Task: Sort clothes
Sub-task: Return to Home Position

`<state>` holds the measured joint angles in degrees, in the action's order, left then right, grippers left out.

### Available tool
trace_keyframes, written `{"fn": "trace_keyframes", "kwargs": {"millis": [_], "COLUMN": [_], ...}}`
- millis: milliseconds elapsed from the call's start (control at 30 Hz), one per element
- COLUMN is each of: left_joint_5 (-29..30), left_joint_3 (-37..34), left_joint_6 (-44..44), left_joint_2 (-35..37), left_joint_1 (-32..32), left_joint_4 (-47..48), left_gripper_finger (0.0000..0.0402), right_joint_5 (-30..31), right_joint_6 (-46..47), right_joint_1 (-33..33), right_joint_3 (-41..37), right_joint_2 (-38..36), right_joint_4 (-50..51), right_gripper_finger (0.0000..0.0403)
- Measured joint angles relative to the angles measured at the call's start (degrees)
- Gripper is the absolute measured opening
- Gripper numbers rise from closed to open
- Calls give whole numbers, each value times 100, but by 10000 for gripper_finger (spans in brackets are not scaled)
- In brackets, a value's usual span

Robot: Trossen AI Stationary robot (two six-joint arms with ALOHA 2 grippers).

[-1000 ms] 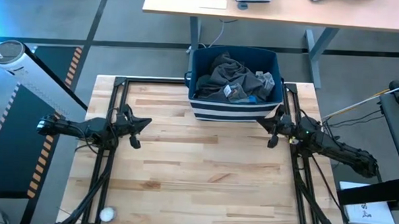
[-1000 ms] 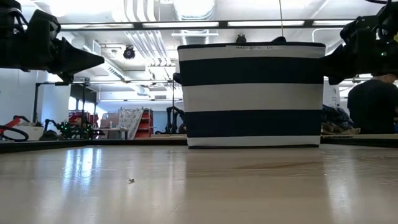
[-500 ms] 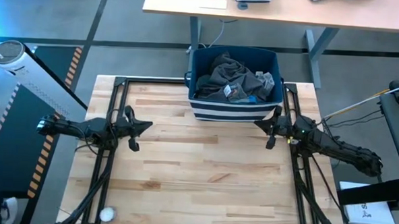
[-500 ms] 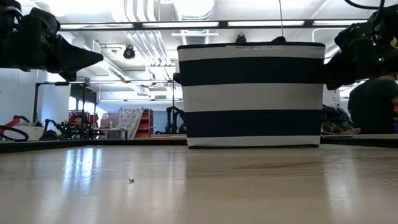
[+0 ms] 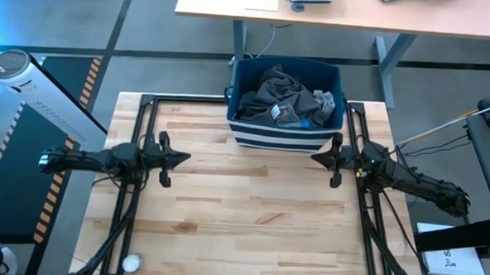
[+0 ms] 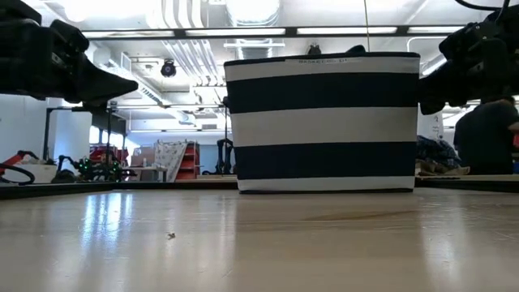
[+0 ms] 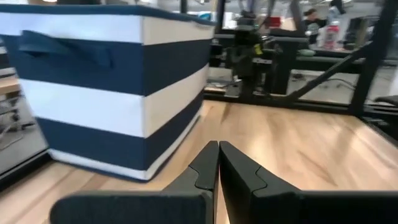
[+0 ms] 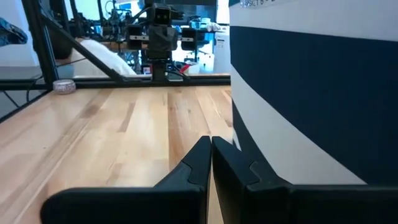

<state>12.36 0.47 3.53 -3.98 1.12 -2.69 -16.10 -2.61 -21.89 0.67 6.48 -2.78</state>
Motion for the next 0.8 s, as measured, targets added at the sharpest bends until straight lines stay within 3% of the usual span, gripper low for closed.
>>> {"fn": "trace_keyframes", "kwargs": {"millis": [300,600,800], "left_joint_5": [-291,-289,-291], "left_joint_3": [0,0,0], "left_joint_6": [63,37,22], "left_joint_2": [-16,-16,-16], "left_joint_1": [-188,-188,-188], "left_joint_4": [26,-10,-12], "left_gripper_finger": [0,0,0], "right_joint_5": [-18,76,94], "right_joint_6": [-247,917,1006], "right_joint_1": [0,0,0], "right_joint_3": [-2,-2,-2], "right_joint_2": [204,464,507], "right_joint_4": [-3,3,-3], "right_gripper_finger": [0,0,0]}}
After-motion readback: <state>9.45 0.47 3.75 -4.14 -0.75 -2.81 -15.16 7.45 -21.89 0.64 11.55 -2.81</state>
